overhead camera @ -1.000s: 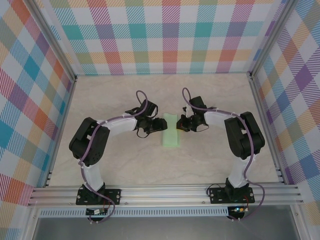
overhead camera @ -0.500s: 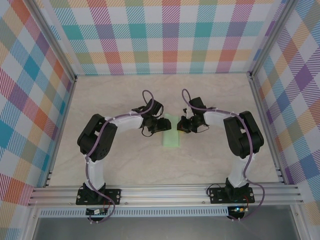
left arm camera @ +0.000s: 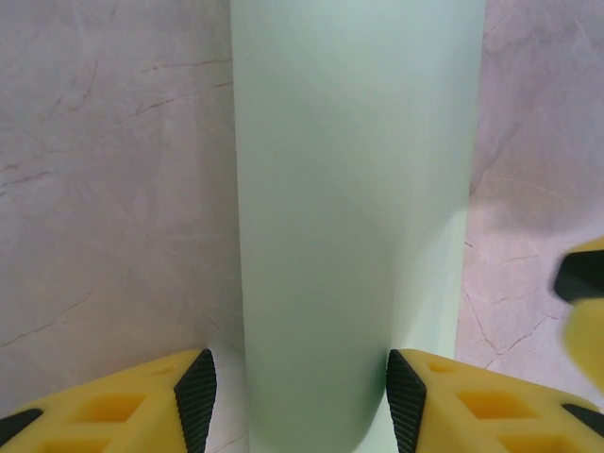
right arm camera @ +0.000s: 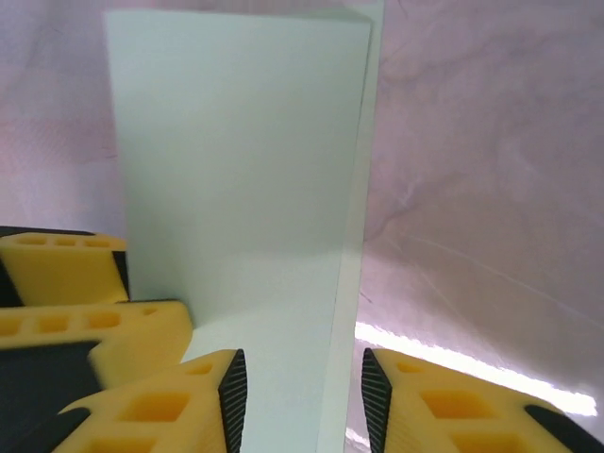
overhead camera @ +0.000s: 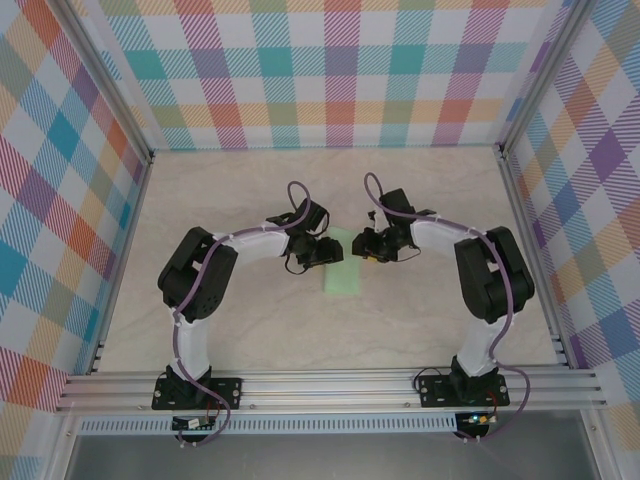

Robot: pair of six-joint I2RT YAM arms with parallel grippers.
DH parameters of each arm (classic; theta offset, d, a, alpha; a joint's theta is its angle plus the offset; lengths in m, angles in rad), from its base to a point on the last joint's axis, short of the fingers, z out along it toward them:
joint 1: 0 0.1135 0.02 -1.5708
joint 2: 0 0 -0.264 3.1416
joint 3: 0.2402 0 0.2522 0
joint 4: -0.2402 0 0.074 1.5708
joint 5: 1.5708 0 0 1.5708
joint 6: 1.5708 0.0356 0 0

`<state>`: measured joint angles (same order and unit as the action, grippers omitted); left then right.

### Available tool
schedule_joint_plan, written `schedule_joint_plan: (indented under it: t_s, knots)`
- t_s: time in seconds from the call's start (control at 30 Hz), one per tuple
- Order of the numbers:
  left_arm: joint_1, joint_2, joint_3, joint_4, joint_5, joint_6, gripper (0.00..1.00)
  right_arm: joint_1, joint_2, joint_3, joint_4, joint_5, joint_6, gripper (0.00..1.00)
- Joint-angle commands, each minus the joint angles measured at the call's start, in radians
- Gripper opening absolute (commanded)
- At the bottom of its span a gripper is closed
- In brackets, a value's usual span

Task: Fold a paper plane with a square sheet of paper (fold left side to right side)
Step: Hold the square sheet of paper at the center of the table.

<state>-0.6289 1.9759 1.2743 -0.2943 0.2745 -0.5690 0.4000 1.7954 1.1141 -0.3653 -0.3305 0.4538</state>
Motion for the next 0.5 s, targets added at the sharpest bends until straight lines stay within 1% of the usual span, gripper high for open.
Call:
schedule_joint_plan:
  t_s: [0.0, 0.2, 0.47]
  knots:
    - [-0.009, 0.025, 0.017, -0.048, -0.003, -0.010, 0.54, 0.001, -0.078, 0.011, -0.082, 0.100, -0.044, 0.42]
    - [-0.014, 0.035, 0.028, -0.056, -0.004, -0.024, 0.55, 0.001, -0.153, -0.029, -0.113, 0.161, -0.051, 0.44]
    - [-0.019, 0.052, 0.062, -0.086, -0.015, -0.051, 0.56, 0.000, -0.213, -0.059, -0.133, 0.185, -0.053, 0.45]
